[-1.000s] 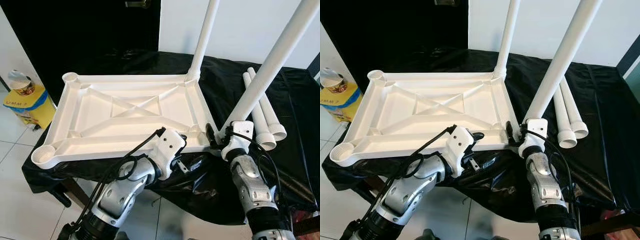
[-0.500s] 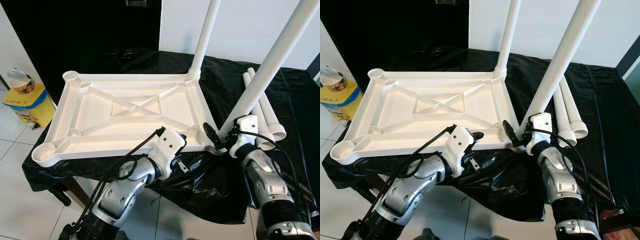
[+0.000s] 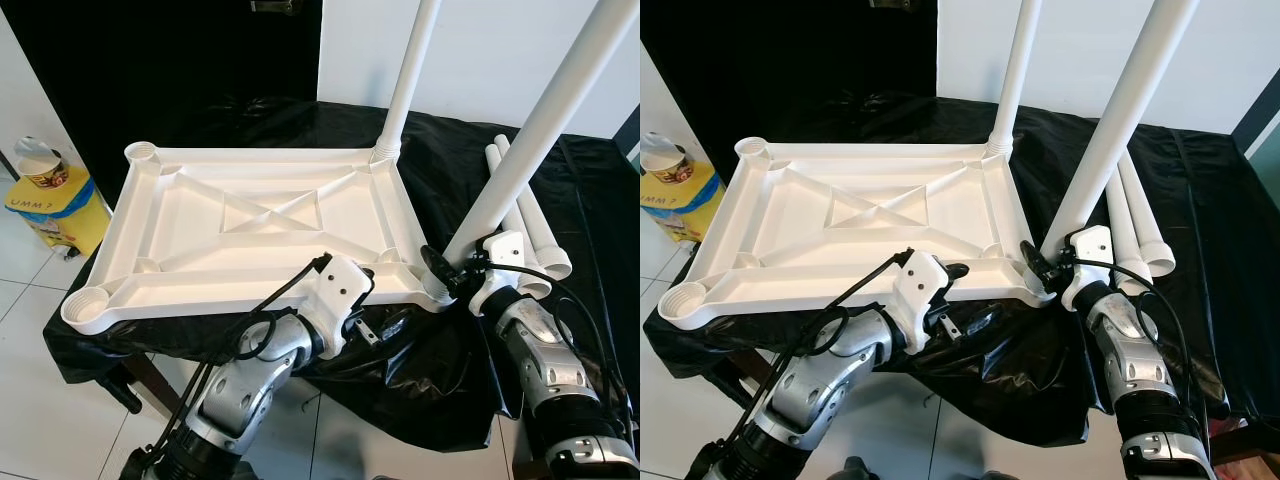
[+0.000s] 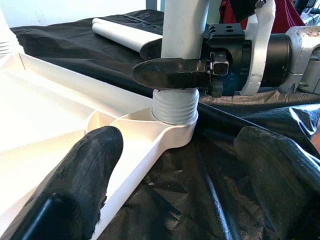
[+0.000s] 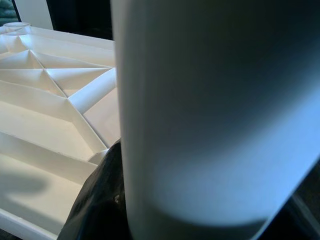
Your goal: Building children table
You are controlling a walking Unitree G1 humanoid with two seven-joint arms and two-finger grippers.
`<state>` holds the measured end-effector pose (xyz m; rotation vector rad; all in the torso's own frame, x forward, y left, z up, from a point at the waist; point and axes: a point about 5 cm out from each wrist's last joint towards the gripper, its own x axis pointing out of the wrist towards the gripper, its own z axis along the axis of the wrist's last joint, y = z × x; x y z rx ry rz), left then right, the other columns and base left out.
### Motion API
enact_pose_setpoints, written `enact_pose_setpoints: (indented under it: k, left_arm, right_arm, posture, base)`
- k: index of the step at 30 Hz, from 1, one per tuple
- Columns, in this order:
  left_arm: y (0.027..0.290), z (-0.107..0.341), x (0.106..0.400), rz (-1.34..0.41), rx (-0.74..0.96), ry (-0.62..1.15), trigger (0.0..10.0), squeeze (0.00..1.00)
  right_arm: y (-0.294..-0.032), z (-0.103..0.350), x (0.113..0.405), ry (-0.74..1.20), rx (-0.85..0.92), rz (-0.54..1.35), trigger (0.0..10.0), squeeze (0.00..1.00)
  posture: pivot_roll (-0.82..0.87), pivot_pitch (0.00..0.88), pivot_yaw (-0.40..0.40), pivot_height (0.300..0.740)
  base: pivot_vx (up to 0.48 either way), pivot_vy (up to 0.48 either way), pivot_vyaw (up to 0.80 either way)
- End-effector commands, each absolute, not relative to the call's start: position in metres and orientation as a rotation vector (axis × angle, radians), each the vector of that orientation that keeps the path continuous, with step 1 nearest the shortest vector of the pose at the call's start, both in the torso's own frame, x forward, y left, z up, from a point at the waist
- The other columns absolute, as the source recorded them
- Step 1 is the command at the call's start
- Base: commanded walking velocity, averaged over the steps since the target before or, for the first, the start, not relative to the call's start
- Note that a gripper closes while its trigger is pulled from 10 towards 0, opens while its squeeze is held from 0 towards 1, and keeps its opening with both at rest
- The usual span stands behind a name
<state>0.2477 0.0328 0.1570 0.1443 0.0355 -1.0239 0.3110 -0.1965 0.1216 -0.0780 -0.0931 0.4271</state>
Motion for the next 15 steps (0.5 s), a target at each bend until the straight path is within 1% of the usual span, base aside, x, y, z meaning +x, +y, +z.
enact_pose_setpoints:
  k: [1,6,9,12,15]
  left_arm:
    - [0.0309,0.1572,0.2483,-1.014,0.147,0.04,10.0,0.0]
    - [0.0312,0.1571,0.2481,-1.011,0.149,0.04,10.0,0.0]
    - [0.0315,0.1561,0.2471,-1.004,0.147,0.042,10.0,0.0]
    - [0.0316,0.156,0.2469,-1.0,0.146,0.042,10.0,0.0]
    - [0.0314,0.156,0.2469,-0.995,0.144,0.041,10.0,0.0]
  right_arm:
    - [-0.1979,0.1118,0.3075,-0.054,-0.08,0.412,10.0,0.0]
    - [-0.1961,0.1085,0.3075,-0.043,-0.053,0.354,10.0,0.0]
    - [-0.1945,0.1058,0.3084,-0.029,-0.041,0.275,10.0,0.0]
    - [-0.1933,0.105,0.3083,-0.027,-0.032,0.247,10.0,0.0]
    - [-0.1904,0.1033,0.3073,-0.018,-0.017,0.176,10.0,0.0]
  posture:
    - [0.07,0.036,-0.089,0.74]
    - [0.08,0.036,-0.098,0.74]
    - [0.09,0.037,-0.108,0.74]
    - [0.09,0.035,-0.112,0.74]
    - [0.1,0.033,-0.122,0.74]
  base:
    - [0.0,0.0,0.0]
    - [0.0,0.0,0.0]
    - [0.0,0.0,0.0]
    - [0.0,0.0,0.0]
    - [0.0,0.0,0.0]
